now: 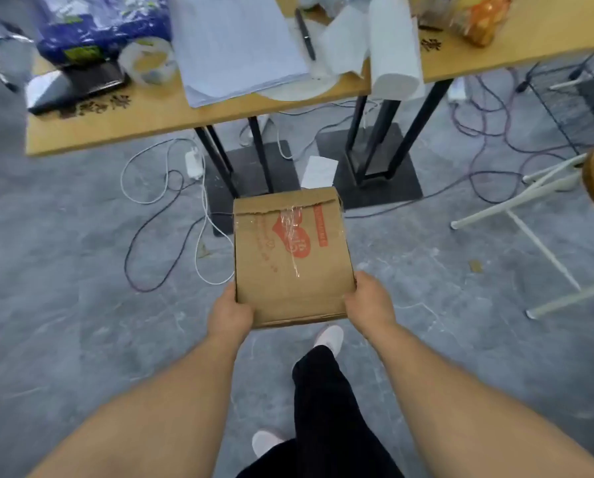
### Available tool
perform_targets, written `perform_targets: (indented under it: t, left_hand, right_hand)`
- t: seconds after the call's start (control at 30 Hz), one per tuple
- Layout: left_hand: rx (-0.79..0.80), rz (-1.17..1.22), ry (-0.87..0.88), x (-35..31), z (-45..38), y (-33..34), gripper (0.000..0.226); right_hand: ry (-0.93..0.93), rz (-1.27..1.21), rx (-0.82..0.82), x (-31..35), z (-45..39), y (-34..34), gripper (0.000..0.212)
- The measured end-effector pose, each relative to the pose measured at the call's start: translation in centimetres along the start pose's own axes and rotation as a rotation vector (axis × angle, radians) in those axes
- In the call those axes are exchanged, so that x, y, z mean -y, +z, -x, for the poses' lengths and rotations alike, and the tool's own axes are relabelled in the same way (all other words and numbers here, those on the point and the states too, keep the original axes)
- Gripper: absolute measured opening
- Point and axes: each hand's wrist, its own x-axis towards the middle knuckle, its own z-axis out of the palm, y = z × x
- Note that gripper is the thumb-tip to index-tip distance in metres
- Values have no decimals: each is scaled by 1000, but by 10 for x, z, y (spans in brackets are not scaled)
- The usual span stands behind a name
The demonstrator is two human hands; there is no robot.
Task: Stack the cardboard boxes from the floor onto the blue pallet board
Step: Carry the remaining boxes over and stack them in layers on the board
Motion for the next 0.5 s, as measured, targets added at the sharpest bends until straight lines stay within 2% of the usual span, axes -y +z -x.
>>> perform_targets:
  t: [0.17,0.27,0.5]
  left_hand:
    - [-92,154,-69,77,50,-68,52]
    - [-153,262,-99,111,71,-102,60]
    - [-315,407,-178,153,98,-163,52]
  right_hand:
    - [-183,59,78,54,55,42,28]
    - [-285,117,127,85,83,62,28]
    - [-507,311,195,168,110,92,28]
